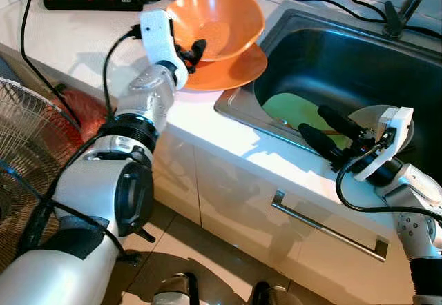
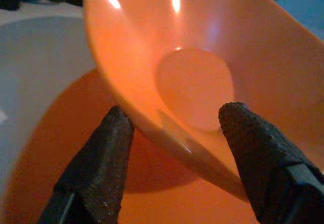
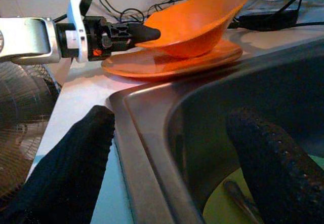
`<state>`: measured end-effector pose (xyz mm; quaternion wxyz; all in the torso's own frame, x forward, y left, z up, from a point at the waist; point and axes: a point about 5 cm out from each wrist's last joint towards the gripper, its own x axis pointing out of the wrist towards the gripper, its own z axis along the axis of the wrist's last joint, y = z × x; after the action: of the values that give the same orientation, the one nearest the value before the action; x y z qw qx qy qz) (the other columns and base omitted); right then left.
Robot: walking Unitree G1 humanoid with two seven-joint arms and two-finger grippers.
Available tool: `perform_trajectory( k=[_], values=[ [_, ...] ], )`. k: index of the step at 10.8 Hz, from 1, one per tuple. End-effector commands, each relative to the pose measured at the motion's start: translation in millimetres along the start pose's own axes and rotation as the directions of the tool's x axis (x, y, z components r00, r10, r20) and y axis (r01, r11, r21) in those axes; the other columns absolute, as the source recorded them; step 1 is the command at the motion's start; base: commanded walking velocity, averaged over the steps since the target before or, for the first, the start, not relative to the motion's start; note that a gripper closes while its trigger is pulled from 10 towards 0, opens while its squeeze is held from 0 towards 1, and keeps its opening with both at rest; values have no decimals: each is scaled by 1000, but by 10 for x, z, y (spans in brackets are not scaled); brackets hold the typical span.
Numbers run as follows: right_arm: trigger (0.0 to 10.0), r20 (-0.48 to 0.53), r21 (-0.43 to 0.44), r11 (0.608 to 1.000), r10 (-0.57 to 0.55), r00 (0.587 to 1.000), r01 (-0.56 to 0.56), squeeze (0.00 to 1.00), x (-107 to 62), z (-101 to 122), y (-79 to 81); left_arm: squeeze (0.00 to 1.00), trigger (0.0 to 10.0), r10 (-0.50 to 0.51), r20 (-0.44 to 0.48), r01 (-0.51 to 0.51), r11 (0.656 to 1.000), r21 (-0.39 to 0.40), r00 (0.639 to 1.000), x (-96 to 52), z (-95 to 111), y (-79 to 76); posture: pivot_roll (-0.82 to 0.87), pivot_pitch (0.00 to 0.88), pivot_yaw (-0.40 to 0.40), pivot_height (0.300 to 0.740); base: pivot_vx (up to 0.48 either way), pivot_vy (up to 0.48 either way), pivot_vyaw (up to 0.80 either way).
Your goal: Kitchen organization
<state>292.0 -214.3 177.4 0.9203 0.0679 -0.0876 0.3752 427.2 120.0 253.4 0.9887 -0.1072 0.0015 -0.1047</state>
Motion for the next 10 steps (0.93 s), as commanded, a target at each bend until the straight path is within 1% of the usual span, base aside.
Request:
perform_trajectory(
  k=[1, 2, 3, 7, 10],
  values=[
    [10000, -13, -4, 1000, 13, 1000, -13, 0, 11, 4, 16, 0, 2980, -15, -24, 15, 1000, -4, 1000, 8, -21, -37, 12, 184, 2, 740, 0, 0, 0],
    [10000, -21, -8, 1000, 17, 1000, -17, 0, 12, -8, 24, 0, 980, -16, -26, 16, 1000, -7, 1000, 8, -37, -46, 12, 181, 1, 740, 0, 0, 0],
    [10000, -21, -7, 1000, 18, 1000, -18, 0, 12, -12, 32, 0, 0, -21, -26, 21, 1000, -7, 999, 11, -52, -75, 8, 176, 2, 740, 0, 0, 0],
    [10000, -22, -8, 1000, 21, 1000, -22, 0, 19, -15, 34, 0, 0, -22, -30, 21, 1000, -19, 999, 12, -83, -98, 8, 168, 1, 740, 0, 0, 0],
    [10000, -22, -6, 1000, 23, 1000, -23, 0, 27, -17, 32, 0, 0, -5, -22, 4, 1000, -31, 1000, 6, -74, -60, 12, 172, -2, 740, 0, 0, 0]
  ],
)
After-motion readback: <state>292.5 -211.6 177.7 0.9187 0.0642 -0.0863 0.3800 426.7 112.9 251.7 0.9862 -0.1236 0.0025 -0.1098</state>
